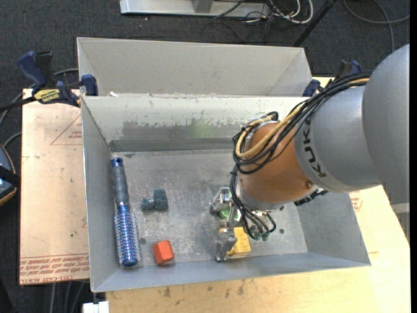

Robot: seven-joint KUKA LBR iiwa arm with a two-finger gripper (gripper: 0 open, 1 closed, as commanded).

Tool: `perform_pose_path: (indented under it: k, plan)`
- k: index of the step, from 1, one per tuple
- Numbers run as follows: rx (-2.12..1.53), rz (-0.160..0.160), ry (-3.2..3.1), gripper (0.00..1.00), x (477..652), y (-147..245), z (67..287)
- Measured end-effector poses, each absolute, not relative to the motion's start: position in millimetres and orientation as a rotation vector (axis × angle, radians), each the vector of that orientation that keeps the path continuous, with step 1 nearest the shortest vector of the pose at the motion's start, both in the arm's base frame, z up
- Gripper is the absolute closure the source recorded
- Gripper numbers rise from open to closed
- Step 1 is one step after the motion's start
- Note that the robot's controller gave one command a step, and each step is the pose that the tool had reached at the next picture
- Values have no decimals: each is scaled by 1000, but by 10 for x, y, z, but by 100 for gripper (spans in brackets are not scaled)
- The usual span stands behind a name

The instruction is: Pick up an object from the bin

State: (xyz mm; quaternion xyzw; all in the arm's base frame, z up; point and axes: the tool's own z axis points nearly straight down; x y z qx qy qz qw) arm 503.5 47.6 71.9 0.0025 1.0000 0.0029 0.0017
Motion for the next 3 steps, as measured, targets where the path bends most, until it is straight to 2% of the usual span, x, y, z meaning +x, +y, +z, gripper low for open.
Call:
perform_pose_path:
  k: [3]
  plan:
    - [-462,4,3099,0,5427,-729,733]
